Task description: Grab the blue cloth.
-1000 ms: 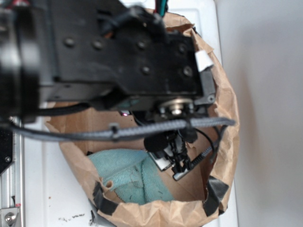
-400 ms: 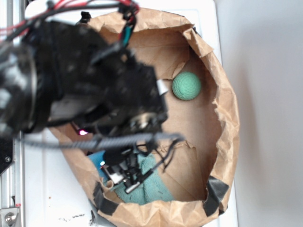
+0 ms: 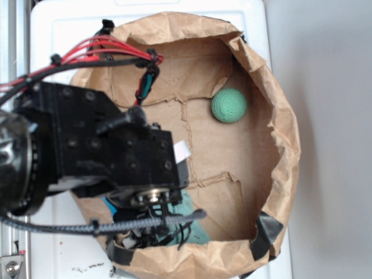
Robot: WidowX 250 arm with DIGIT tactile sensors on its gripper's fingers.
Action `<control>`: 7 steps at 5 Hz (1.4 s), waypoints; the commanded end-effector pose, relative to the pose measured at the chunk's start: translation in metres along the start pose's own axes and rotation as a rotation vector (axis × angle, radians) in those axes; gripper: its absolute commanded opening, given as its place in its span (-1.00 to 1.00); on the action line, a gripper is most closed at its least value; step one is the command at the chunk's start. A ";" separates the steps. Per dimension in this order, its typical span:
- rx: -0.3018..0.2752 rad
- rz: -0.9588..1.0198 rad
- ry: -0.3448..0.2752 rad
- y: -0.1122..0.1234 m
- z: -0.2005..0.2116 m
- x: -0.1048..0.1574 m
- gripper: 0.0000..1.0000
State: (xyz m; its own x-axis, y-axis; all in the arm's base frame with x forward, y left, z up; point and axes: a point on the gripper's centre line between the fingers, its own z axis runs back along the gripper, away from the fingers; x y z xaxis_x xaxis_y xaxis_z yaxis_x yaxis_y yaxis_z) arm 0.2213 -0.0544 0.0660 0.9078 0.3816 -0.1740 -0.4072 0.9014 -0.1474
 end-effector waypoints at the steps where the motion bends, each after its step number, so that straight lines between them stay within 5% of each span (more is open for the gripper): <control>1: -0.084 -0.040 -0.073 0.012 0.020 0.006 1.00; 7: -0.113 -0.105 -0.130 0.023 0.026 -0.009 1.00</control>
State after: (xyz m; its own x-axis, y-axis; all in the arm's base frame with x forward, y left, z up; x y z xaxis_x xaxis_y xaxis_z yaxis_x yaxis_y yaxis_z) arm 0.2081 -0.0418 0.0838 0.9461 0.3197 -0.0513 -0.3218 0.9107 -0.2591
